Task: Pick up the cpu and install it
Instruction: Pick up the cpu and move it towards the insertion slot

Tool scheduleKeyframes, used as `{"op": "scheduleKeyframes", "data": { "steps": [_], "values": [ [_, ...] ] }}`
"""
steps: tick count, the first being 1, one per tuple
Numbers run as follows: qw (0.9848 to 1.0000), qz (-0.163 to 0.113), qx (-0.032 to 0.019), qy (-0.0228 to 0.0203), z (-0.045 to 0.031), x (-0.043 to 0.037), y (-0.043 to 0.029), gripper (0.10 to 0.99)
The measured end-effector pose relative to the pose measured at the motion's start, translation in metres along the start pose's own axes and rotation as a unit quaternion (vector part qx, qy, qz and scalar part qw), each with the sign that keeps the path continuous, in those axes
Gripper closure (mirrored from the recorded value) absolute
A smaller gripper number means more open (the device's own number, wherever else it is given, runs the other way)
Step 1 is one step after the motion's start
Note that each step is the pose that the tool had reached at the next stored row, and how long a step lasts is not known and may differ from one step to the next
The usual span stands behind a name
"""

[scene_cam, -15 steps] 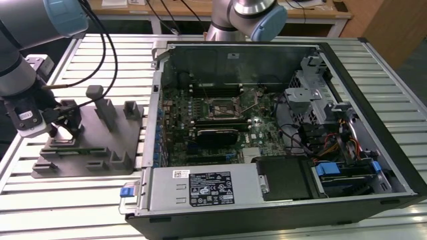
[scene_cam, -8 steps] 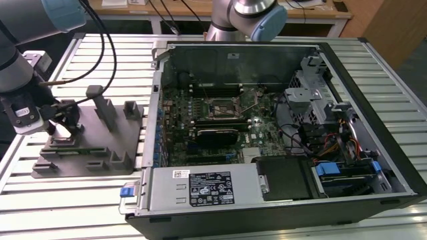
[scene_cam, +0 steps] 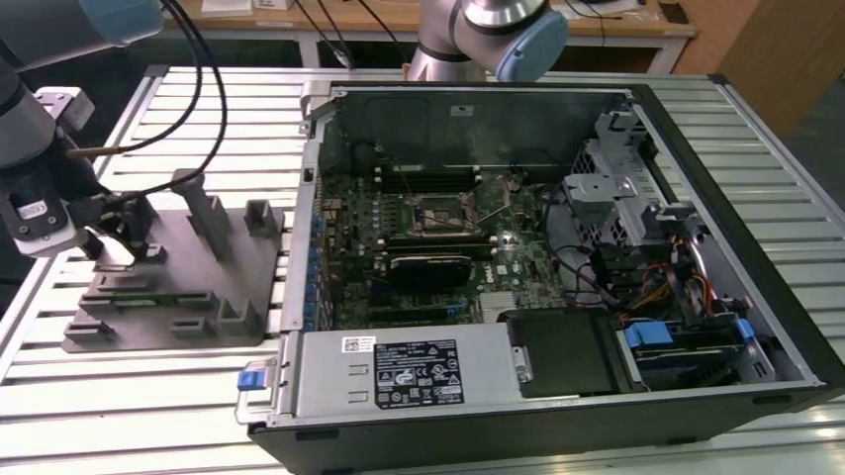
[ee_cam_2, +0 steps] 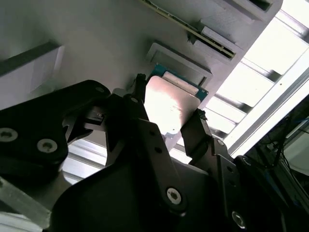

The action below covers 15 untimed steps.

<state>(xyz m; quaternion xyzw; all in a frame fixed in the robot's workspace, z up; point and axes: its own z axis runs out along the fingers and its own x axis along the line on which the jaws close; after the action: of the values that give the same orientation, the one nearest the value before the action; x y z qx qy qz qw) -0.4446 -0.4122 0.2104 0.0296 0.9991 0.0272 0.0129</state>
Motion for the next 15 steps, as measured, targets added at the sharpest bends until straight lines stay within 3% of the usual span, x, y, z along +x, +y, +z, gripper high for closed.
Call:
{"op": "scheduleKeyframes", "data": {
  "steps": [15],
  "values": [
    [1.0000, 0.000, 0.0000, 0.0000, -0.0283, -0.0007, 0.0016, 0.545]
  ]
}}
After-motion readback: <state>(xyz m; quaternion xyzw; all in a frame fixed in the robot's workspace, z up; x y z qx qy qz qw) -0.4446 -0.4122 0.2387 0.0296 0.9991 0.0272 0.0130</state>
